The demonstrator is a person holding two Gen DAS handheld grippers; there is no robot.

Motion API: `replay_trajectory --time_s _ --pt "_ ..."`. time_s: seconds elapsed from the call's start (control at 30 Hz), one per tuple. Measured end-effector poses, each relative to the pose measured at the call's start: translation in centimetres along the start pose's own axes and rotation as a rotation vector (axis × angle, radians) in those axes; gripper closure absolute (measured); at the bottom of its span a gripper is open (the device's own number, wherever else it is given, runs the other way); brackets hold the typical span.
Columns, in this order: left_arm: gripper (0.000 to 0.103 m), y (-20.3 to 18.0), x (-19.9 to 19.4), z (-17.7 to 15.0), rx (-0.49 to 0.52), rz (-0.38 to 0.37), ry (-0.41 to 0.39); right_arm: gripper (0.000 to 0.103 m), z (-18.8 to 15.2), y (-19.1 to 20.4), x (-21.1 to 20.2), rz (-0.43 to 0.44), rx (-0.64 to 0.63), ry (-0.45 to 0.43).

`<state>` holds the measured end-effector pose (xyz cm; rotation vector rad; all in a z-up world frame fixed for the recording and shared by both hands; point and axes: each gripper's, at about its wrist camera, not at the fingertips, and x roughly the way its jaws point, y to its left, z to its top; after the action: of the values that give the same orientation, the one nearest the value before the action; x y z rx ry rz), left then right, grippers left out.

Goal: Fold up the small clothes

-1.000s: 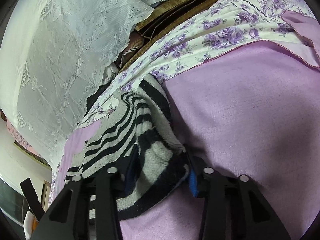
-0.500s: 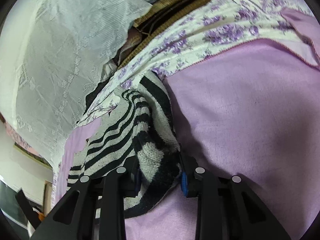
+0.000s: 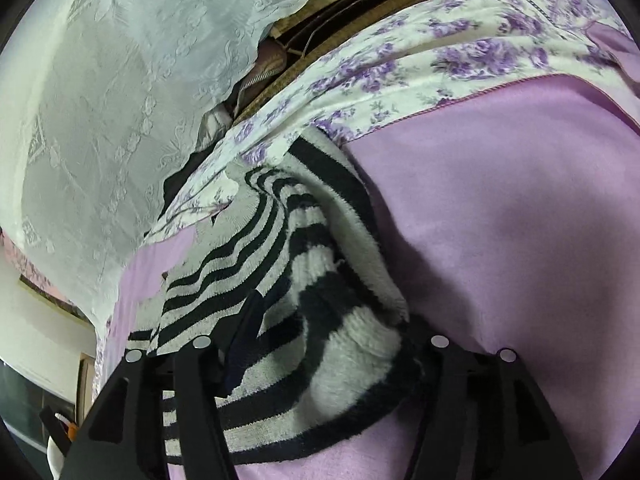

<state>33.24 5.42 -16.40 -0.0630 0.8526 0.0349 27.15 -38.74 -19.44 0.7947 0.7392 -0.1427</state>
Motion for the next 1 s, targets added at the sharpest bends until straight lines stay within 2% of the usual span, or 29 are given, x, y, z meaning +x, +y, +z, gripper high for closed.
replay_trajectory --time_s 0.07,0.13,0.23,0.37,0.5,0.77,1.0 --pt "0.005 -0.3 -0.6 -0.1 0.011 0.013 -0.030 0.043 0.1 -0.1 0.0 0.002 0.020 -0.011" --pt "0.005 -1.1 -1.0 -0.4 0.047 0.033 -0.053 0.069 -0.1 -0.3 -0.2 -0.015 0.043 -0.051" --pt "0.005 -2.4 -0.9 -0.9 0.102 0.071 -0.059 0.076 -0.5 -0.5 -0.6 0.016 0.050 -0.102" --pt "0.005 -2.9 -0.5 -1.0 0.129 0.096 -0.050 0.076 -0.6 1.3 -1.7 0.005 -0.034 -0.160" --pt "0.005 -2.1 -0.3 -0.7 0.095 0.075 -0.034 0.077 -0.5 3.4 -2.4 0.002 -0.083 -0.187" --pt "0.005 1.9 -1.1 0.8 -0.051 0.054 -0.029 0.077 -0.2 7.1 -2.7 0.054 -0.083 -0.155" --pt "0.005 3.2 -1.8 1.5 -0.079 0.091 -0.052 0.078 -0.5 9.6 -1.7 0.118 -0.047 -0.108"
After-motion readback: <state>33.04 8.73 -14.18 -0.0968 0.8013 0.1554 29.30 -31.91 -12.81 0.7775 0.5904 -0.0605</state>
